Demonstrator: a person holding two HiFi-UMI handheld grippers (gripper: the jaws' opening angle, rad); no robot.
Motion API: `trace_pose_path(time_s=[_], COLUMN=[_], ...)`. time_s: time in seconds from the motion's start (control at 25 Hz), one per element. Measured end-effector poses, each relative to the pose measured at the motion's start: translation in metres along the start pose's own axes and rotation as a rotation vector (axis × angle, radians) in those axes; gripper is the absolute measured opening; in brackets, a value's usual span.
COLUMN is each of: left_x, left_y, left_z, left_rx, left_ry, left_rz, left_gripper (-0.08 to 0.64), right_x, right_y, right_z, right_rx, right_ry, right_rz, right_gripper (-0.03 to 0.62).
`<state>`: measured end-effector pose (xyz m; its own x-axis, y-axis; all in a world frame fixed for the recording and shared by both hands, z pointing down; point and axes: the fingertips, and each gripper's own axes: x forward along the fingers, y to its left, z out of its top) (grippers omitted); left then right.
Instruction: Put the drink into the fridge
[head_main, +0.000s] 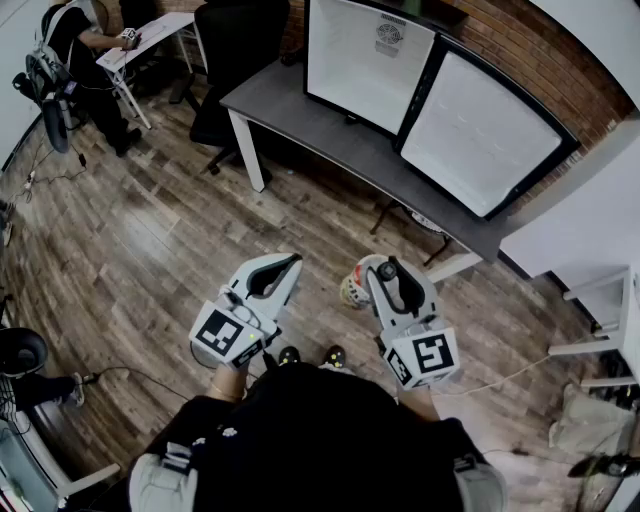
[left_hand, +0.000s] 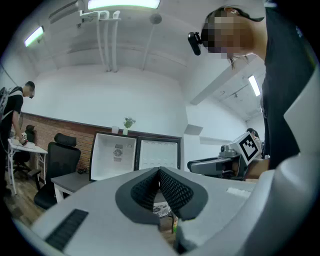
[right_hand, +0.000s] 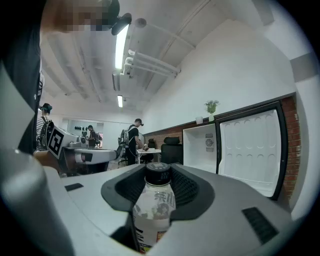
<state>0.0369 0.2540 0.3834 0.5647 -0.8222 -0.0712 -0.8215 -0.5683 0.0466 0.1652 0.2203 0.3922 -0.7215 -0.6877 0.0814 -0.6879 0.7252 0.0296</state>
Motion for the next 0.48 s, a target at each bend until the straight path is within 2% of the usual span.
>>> trace_pose_path(time_s=[0.24, 0.48], left_x=[0.0, 0.001], left_y=[-0.003, -0.006], left_z=[-0.006, -0.006], left_rx=[-0.022, -0.023], left_ry=[0.04, 0.043], left_rz=[0.016, 0.036], left_gripper=[0.003, 0.003], right_x=[-0.002, -0.006], right_y=[-0.003, -0.012], right_z=[0.001, -0.001], right_rx=[-0.002, 0.025], right_ry=[-0.01, -0.034], right_rz=[0.005, -0.002], right_gripper=[0.152, 0.152])
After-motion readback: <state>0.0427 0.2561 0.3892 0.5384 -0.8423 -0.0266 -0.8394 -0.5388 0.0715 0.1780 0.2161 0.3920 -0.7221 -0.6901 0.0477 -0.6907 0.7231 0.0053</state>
